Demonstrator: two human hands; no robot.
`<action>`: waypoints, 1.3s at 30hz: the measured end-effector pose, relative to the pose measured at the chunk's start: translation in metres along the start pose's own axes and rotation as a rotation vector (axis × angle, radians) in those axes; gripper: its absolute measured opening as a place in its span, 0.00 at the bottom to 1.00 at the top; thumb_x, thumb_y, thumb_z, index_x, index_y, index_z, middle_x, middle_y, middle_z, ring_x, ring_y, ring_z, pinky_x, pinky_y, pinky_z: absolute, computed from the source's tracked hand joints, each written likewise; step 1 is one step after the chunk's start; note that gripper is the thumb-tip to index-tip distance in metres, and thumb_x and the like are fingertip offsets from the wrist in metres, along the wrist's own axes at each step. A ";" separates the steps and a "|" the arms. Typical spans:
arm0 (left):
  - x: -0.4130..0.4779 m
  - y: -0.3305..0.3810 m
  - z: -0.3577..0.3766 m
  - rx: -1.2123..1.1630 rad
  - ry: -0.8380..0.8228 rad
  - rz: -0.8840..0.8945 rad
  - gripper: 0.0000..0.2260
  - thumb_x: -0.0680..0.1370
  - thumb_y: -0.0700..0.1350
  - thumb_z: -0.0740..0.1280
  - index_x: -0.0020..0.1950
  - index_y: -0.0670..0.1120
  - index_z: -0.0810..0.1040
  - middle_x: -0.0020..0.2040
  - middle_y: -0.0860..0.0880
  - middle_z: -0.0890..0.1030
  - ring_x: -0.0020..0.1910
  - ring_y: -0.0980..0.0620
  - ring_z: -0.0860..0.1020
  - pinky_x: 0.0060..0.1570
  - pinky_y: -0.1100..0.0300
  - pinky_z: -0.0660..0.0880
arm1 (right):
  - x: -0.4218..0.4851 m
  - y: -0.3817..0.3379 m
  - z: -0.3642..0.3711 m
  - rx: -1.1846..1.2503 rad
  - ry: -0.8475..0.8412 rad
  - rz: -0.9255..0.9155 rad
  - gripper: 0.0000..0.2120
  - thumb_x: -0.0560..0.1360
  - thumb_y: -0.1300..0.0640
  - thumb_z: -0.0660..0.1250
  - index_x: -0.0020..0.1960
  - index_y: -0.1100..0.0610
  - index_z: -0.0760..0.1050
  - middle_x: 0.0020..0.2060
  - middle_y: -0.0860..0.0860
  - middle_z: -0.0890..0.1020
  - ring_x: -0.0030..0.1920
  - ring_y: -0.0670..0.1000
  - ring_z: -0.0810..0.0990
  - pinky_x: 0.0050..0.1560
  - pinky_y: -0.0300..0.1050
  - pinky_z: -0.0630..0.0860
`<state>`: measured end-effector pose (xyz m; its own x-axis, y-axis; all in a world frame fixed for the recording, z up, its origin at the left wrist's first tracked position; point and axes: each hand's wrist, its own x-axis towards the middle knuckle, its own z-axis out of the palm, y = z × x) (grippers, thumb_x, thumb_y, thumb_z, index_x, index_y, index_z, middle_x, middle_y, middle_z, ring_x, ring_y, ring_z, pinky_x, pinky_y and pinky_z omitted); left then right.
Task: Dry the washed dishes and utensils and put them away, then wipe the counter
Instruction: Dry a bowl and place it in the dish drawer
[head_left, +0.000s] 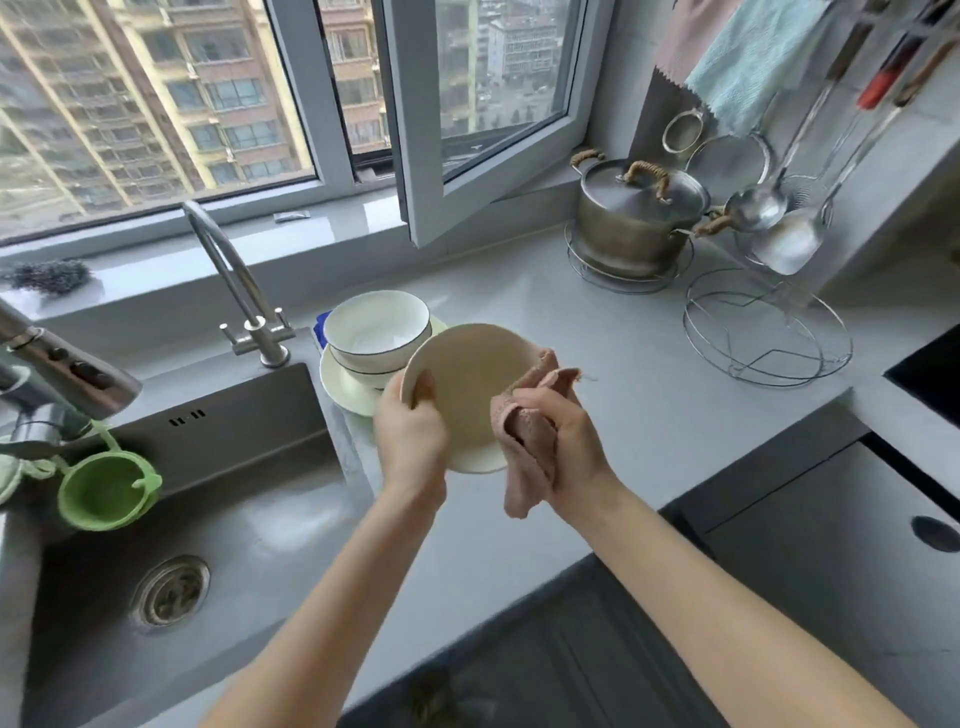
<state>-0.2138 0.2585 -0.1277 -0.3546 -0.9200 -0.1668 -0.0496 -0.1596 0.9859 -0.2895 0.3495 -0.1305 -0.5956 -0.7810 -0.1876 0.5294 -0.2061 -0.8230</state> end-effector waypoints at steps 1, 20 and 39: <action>-0.012 -0.002 0.015 -0.067 0.037 -0.063 0.11 0.81 0.39 0.57 0.44 0.49 0.76 0.38 0.53 0.77 0.41 0.53 0.74 0.40 0.62 0.72 | -0.008 0.002 -0.005 0.042 0.083 -0.051 0.11 0.68 0.64 0.63 0.46 0.52 0.75 0.33 0.49 0.77 0.35 0.45 0.78 0.41 0.38 0.73; -0.179 -0.016 0.115 0.025 -0.411 -0.615 0.10 0.77 0.36 0.65 0.57 0.34 0.73 0.48 0.36 0.81 0.38 0.40 0.82 0.31 0.45 0.80 | -0.124 -0.122 -0.165 0.058 -0.005 0.198 0.12 0.75 0.55 0.62 0.44 0.61 0.82 0.39 0.56 0.83 0.40 0.51 0.83 0.44 0.38 0.79; -0.351 -0.049 0.057 -0.102 -0.667 -0.552 0.23 0.76 0.65 0.53 0.59 0.51 0.74 0.58 0.43 0.80 0.55 0.40 0.80 0.52 0.35 0.75 | -0.334 -0.103 -0.157 -0.946 0.369 -0.939 0.09 0.78 0.50 0.61 0.54 0.52 0.75 0.54 0.56 0.79 0.56 0.59 0.78 0.58 0.59 0.73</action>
<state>-0.1405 0.6093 -0.1165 -0.7785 -0.3053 -0.5483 -0.3035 -0.5816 0.7547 -0.2397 0.7243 -0.0673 -0.6997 -0.3429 0.6268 -0.6744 0.0275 -0.7378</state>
